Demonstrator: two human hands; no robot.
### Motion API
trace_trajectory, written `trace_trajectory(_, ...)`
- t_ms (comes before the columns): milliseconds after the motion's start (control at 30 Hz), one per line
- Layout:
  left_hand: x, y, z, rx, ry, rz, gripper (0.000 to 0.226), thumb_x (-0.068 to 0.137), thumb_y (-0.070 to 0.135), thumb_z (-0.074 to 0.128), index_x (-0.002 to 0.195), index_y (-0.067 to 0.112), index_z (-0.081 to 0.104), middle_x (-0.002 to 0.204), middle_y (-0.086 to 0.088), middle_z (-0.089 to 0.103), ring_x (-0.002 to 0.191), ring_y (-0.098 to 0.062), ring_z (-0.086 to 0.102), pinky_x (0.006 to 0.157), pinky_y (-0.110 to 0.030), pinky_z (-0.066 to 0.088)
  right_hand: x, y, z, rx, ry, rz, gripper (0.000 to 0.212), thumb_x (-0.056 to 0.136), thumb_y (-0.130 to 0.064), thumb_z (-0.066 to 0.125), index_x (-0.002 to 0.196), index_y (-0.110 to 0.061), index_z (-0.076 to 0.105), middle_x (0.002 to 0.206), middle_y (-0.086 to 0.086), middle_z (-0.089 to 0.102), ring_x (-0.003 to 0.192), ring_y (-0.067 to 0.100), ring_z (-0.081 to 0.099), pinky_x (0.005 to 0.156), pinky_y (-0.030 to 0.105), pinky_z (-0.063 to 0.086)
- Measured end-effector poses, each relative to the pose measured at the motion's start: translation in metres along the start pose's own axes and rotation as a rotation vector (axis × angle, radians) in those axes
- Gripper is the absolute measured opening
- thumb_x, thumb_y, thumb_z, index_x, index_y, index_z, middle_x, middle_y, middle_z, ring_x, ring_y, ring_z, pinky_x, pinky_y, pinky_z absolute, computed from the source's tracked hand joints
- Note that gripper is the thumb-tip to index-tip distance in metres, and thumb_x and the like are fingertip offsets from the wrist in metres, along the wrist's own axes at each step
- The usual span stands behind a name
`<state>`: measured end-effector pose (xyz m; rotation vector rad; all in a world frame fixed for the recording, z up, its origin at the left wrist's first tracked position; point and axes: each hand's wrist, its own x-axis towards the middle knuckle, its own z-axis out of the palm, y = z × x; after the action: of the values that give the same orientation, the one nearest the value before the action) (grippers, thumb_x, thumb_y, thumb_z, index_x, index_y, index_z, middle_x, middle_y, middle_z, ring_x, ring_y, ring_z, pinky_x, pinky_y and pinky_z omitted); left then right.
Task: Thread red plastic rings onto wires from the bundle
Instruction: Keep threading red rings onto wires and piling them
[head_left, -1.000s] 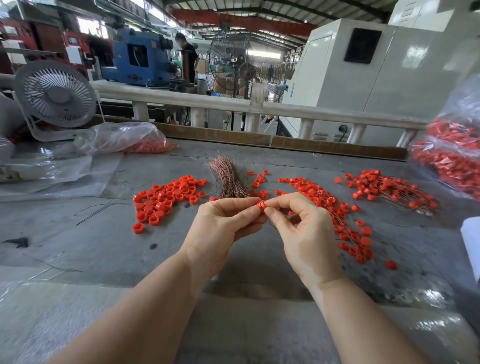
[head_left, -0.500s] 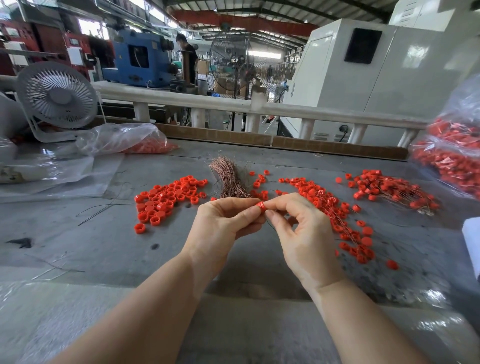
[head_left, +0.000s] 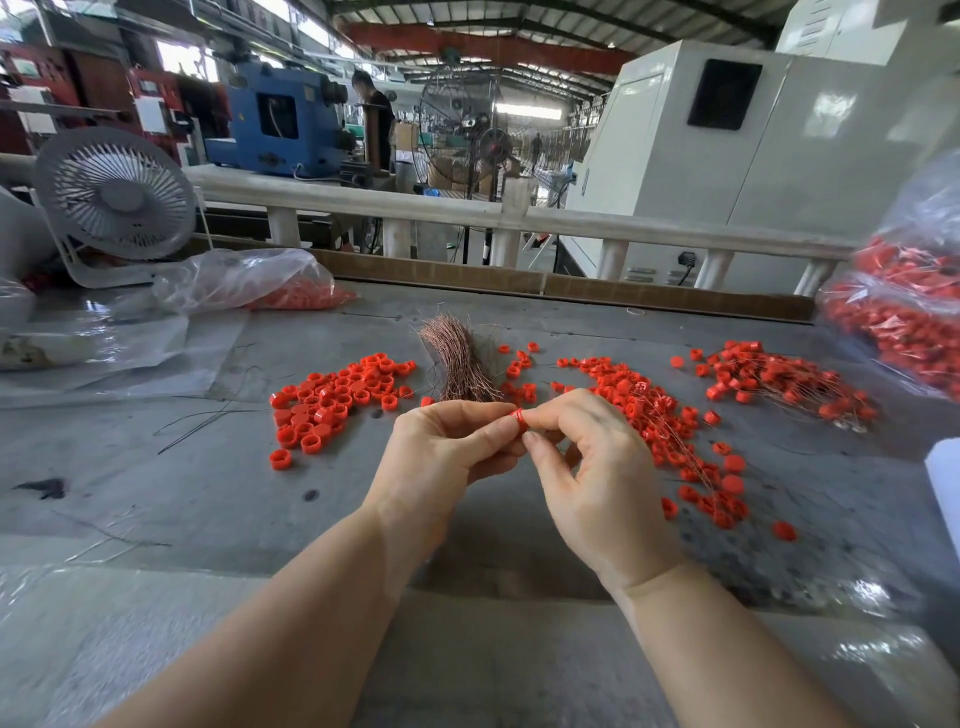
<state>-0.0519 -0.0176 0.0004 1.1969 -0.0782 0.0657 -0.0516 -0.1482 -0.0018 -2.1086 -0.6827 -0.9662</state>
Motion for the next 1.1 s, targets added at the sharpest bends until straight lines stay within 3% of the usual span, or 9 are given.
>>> trace_trajectory(167, 0.0002, -0.0008, 0.0008, 0.034, 0.008, -0.032, 0.013, 0.063, 0.012, 0.071, 0.075, 0.009, 0.074, 0.077, -0.012, 0.071, 0.067, -0.015, 0.064, 0.063, -0.022, 0.056, -0.0016, -0.0017, -0.0024, -0.002, 0.001, 0.062, 0.013, 0.073, -0.017, 0.069, 0.083, -0.009, 0.068, 0.08, -0.001, 0.061, 0.074, 0.012, 0.054, 0.066, 0.016, 0.039)
trace_trajectory(233, -0.0006, -0.0006, 0.0019, 0.053, 0.005, -0.045, 0.006, 0.069, 0.009, 0.07, 0.073, 0.011, 0.074, 0.075, -0.009, 0.071, 0.064, -0.011, 0.064, 0.059, -0.02, 0.054, -0.0016, -0.0008, -0.0033, -0.021, 0.01, 0.057, 0.014, 0.071, -0.014, 0.073, 0.082, -0.008, 0.067, 0.079, 0.0, 0.062, 0.074, 0.014, 0.055, 0.068, 0.02, 0.043)
trace_trajectory(333, -0.002, 0.0008, 0.0028, 0.074, -0.002, -0.071, 0.013, 0.078, 0.007, 0.067, 0.07, 0.012, 0.074, 0.071, -0.005, 0.072, 0.06, -0.007, 0.065, 0.053, -0.017, 0.051, -0.0023, 0.0003, -0.0038, -0.06, 0.012, 0.046, 0.015, 0.069, -0.008, 0.078, 0.078, -0.007, 0.067, 0.078, 0.002, 0.063, 0.076, 0.018, 0.057, 0.072, 0.029, 0.048)
trace_trajectory(533, -0.0036, 0.0065, 0.0051, 0.028, -0.044, -0.137, 0.028, 0.089, 0.019, 0.056, 0.07, 0.012, 0.076, 0.072, -0.006, 0.071, 0.064, -0.01, 0.067, 0.052, -0.019, 0.052, -0.0018, 0.0019, -0.0036, -0.09, 0.039, 0.066, 0.008, 0.075, -0.005, 0.074, 0.077, -0.008, 0.067, 0.075, 0.0, 0.063, 0.071, 0.013, 0.056, 0.066, 0.024, 0.046)
trace_trajectory(867, -0.0056, 0.0072, 0.0064, 0.061, -0.069, -0.146, 0.023, 0.089, 0.019, 0.055, 0.081, 0.008, 0.073, 0.074, -0.01, 0.072, 0.069, -0.015, 0.07, 0.052, -0.02, 0.052, -0.0006, -0.0013, -0.0028, -0.137, -0.037, 0.133, 0.007, 0.081, -0.002, 0.067, 0.076, -0.005, 0.062, 0.075, 0.005, 0.061, 0.072, 0.02, 0.055, 0.064, 0.027, 0.043)
trace_trajectory(1100, -0.0047, 0.0062, 0.005, 0.072, -0.069, -0.126, 0.024, 0.089, 0.018, 0.056, 0.075, 0.01, 0.074, 0.074, -0.009, 0.072, 0.068, -0.015, 0.069, 0.052, -0.02, 0.052, 0.0005, -0.0033, -0.0023, -0.176, -0.046, 0.092, 0.008, 0.081, -0.001, 0.065, 0.076, -0.004, 0.06, 0.076, 0.007, 0.06, 0.073, 0.023, 0.055, 0.065, 0.027, 0.04)
